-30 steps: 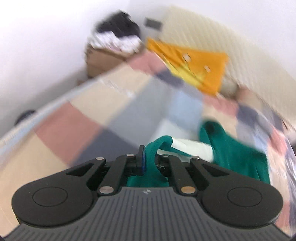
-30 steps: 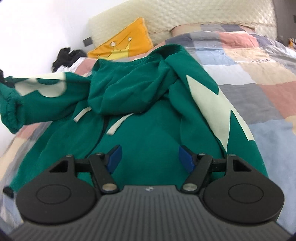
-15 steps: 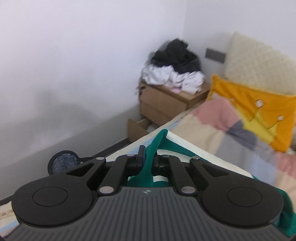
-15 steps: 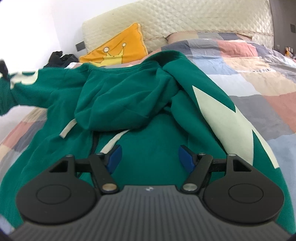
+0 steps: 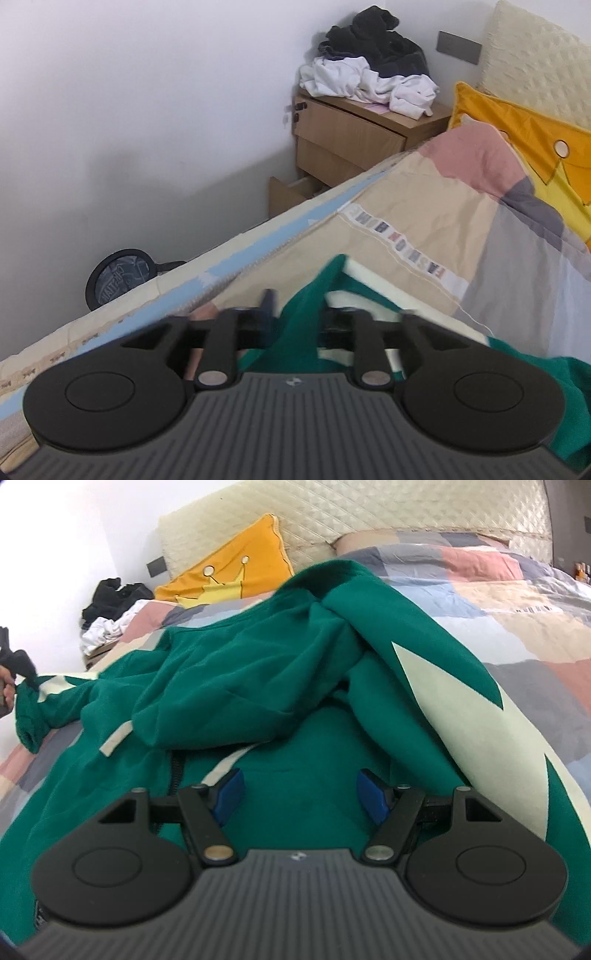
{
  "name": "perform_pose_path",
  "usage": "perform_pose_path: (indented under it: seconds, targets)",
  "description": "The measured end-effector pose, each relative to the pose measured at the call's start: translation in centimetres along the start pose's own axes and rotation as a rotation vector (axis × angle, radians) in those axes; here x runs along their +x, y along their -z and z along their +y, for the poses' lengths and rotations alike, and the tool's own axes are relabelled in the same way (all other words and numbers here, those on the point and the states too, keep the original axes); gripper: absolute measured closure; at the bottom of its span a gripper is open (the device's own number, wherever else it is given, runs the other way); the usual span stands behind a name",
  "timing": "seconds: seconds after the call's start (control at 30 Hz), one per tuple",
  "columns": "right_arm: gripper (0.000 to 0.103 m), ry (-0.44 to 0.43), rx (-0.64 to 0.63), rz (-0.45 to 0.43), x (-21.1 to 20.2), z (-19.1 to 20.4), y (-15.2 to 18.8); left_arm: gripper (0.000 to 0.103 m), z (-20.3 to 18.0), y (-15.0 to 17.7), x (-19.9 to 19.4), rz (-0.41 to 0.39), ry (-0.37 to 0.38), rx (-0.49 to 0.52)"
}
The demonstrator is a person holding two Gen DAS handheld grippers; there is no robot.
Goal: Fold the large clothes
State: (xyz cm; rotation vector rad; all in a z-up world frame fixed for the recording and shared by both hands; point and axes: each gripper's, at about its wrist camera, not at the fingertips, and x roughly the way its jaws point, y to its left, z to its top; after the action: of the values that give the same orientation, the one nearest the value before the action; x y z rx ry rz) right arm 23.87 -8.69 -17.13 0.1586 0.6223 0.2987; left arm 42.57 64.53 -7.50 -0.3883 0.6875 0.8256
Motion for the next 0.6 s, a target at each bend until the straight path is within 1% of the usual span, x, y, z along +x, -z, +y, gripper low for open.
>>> perform_pose_path:
  seconds: [0.03,0.07,0.13,0.2,0.3,0.33,0.43,0.53,0.6]
  targets:
    - [0.033,-0.006,0.000,-0.003,-0.3,0.1,0.0,0.034,0.0,0.2,-0.3,0.010,0.008,0.003]
    - [0.033,-0.013,0.000,-0.006,-0.6,0.1,0.0,0.033,-0.1,0.4,-1.2,0.013,0.012,0.009]
    - [0.033,-0.023,-0.006,-0.019,-1.4,0.2,-0.1,0.031,-0.2,1.0,-3.6,-0.004,0.021,0.018]
    - [0.033,-0.025,-0.014,-0.037,-2.1,0.4,-0.2,0.031,-0.4,1.8,-5.6,-0.008,0.045,0.029]
    - [0.033,-0.034,-0.010,-0.059,-3.5,0.2,-0.3,0.031,-0.7,3.9,-9.1,-0.016,0.077,0.051]
    - [0.033,-0.037,-0.003,-0.068,-3.9,0.1,-0.3,0.031,-0.9,4.8,-10.2,-0.020,0.087,0.064]
    - [0.033,-0.053,0.007,-0.082,-5.1,-0.1,-0.3,0.031,-2.2,8.2,-13.6,-0.034,0.090,0.161]
    - [0.033,-0.054,-0.002,-0.095,-6.2,0.1,-0.2,0.031,-3.5,11.7,-16.8,-0.038,0.121,0.232]
    - [0.033,-0.050,-0.019,-0.111,-6.9,0.3,-0.2,0.031,-4.2,13.9,-19.0,-0.043,0.157,0.263]
